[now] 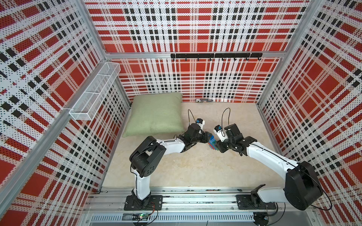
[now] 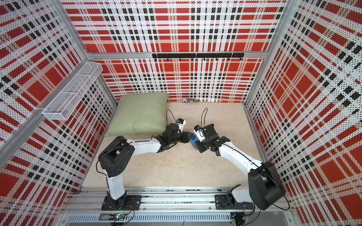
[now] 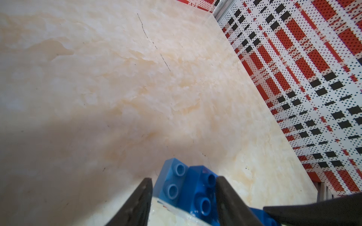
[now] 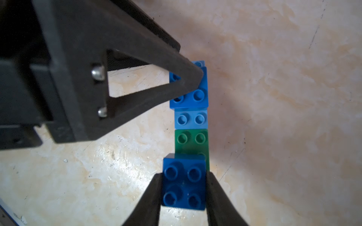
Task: Assemble a heart with lego
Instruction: Assemble the lego brick with the lego brick.
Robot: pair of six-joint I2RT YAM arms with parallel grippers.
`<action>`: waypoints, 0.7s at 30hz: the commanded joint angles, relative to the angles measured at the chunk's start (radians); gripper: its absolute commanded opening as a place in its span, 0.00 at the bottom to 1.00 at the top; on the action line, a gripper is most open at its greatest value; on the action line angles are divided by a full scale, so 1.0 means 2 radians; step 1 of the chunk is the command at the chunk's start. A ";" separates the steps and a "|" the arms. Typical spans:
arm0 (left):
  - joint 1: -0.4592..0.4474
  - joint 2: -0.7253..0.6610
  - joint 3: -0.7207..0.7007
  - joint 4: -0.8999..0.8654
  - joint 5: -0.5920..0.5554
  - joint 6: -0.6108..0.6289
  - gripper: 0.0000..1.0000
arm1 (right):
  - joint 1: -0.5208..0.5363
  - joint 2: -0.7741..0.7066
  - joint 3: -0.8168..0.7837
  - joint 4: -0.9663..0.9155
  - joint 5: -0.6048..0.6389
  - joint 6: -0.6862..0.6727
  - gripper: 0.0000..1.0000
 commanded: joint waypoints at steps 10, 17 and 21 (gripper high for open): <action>-0.012 -0.009 0.016 -0.019 -0.017 0.016 0.56 | 0.002 0.023 0.003 -0.032 -0.003 0.000 0.38; -0.010 -0.002 0.021 -0.029 -0.027 0.022 0.56 | -0.012 0.039 0.009 -0.051 -0.038 -0.009 0.37; -0.004 -0.001 0.018 -0.030 -0.029 0.020 0.56 | -0.018 0.028 0.012 -0.056 -0.042 0.011 0.37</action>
